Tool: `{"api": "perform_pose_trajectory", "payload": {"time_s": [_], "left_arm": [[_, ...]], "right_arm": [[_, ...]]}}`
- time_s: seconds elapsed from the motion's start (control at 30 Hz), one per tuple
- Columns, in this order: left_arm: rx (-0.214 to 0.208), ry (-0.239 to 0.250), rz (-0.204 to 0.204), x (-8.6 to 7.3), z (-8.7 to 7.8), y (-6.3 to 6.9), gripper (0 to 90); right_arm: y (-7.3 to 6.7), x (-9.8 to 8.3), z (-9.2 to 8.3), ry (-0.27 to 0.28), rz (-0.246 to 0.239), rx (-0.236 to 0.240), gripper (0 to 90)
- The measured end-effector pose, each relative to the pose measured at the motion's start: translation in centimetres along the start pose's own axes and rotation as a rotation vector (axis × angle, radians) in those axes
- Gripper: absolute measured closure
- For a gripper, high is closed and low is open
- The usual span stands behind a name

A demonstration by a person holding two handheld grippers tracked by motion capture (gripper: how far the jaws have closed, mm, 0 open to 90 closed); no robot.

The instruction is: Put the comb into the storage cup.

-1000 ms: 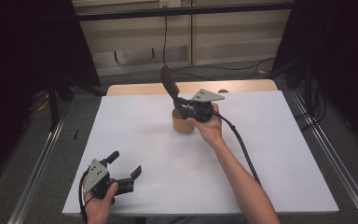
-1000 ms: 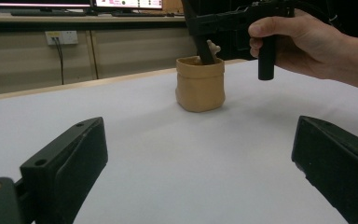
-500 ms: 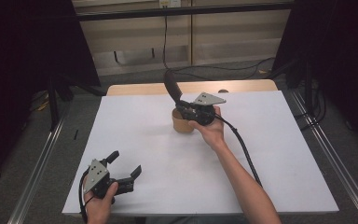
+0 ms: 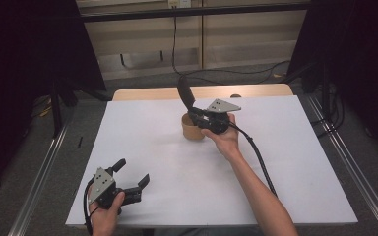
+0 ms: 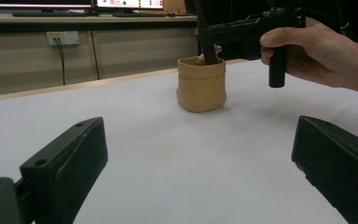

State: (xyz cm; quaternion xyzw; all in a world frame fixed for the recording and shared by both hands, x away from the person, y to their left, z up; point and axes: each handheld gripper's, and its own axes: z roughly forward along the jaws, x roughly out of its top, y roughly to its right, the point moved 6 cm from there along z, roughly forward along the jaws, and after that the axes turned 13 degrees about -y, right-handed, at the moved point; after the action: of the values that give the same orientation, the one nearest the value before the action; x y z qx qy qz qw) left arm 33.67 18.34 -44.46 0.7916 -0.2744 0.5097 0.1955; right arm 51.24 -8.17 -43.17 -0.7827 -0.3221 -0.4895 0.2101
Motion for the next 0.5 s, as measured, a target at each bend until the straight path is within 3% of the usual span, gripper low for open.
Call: {"api": "perform_pose_trajectory", "payload": {"time_s": [0.5], "left_arm": [[-0.003, 0.003, -0.002, 0.03, -0.06, 0.02, 3.1]], "right_arm": [[0.02, -0.79, 0.34, -0.022, 0.009, 0.005, 72.5]]}}
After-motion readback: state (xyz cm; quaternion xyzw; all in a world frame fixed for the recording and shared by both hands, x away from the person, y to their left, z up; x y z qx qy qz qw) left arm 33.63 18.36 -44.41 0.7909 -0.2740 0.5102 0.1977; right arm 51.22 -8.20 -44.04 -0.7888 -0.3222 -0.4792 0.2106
